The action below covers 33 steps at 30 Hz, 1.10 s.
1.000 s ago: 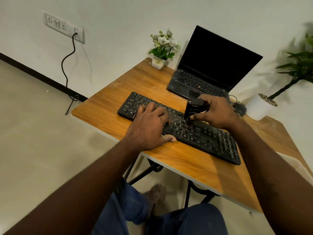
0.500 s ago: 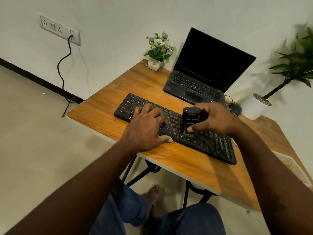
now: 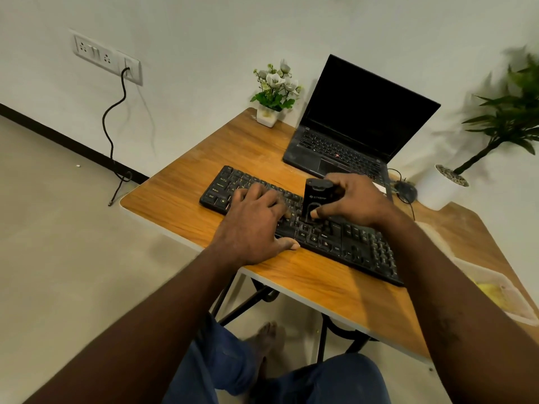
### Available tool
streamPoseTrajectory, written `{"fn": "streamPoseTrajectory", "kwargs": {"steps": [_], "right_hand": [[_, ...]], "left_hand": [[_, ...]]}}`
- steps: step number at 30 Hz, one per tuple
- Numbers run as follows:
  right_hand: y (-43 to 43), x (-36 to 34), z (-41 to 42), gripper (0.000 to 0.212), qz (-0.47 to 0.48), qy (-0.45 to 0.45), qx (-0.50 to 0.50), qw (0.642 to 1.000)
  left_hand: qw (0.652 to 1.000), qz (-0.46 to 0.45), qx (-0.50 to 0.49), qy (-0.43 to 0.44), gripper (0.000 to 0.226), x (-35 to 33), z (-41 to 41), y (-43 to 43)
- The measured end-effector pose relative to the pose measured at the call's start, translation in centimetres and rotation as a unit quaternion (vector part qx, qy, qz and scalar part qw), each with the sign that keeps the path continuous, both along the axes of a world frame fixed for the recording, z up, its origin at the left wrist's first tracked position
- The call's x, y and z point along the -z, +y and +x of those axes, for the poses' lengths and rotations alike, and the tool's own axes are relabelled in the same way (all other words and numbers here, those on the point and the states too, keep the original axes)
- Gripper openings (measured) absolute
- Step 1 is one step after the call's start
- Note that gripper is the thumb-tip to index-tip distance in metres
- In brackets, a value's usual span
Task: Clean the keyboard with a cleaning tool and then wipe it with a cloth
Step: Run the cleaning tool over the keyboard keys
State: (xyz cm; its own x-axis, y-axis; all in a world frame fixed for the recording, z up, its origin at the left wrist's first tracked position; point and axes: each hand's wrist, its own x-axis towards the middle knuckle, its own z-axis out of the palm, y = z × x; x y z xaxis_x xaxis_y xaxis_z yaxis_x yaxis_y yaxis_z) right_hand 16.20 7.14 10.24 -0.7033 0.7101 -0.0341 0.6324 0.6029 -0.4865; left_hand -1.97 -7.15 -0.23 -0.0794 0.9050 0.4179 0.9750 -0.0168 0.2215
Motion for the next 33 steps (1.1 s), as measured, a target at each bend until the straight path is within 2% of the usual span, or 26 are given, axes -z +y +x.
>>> {"fn": "streamPoseTrajectory", "kwargs": {"steps": [2, 5, 9, 12, 15, 17, 21, 27, 33], "right_hand": [[-0.2, -0.2, 0.4, 0.036, 0.0, -0.006, -0.022, 1.0], [-0.4, 0.4, 0.5, 0.037, 0.061, 0.017, 0.014, 0.998], [-1.3, 0.1, 1.2, 0.037, 0.012, -0.008, -0.023, 1.0], [-2.5, 0.0, 2.1, 0.036, 0.027, 0.011, -0.022, 0.999], [-3.8, 0.3, 2.9, 0.034, -0.043, -0.007, -0.06, 0.997], [-3.9, 0.2, 3.2, 0.034, -0.055, -0.011, -0.073, 0.996], [-2.4, 0.0, 1.8, 0.033, 0.028, 0.083, 0.045, 0.995], [0.2, 0.2, -2.0, 0.034, 0.074, 0.047, 0.052, 0.995], [-0.3, -0.4, -1.5, 0.037, -0.038, -0.002, -0.037, 0.999]], "left_hand": [[1.0, 0.0, -0.001, 0.002, 0.077, 0.0, -0.1, 0.1], [1.0, -0.005, 0.001, -0.001, 0.077, 0.1, -0.1, 0.1], [1.0, -0.01, -0.003, 0.003, 0.08, -0.1, 0.0, 0.1], [1.0, -0.006, -0.002, 0.002, 0.078, 0.0, -0.1, 0.1], [1.0, -0.001, 0.0, -0.001, 0.073, 0.0, 0.0, 0.0], [1.0, -0.004, 0.003, -0.005, 0.072, 0.0, 0.0, -0.1], [0.999, -0.015, 0.001, -0.036, 0.07, -0.3, -0.9, -0.7], [0.999, -0.017, -0.033, -0.014, 0.078, -0.4, -3.5, -1.7], [0.999, -0.021, -0.035, -0.021, 0.075, -0.2, -3.5, -1.4]]}}
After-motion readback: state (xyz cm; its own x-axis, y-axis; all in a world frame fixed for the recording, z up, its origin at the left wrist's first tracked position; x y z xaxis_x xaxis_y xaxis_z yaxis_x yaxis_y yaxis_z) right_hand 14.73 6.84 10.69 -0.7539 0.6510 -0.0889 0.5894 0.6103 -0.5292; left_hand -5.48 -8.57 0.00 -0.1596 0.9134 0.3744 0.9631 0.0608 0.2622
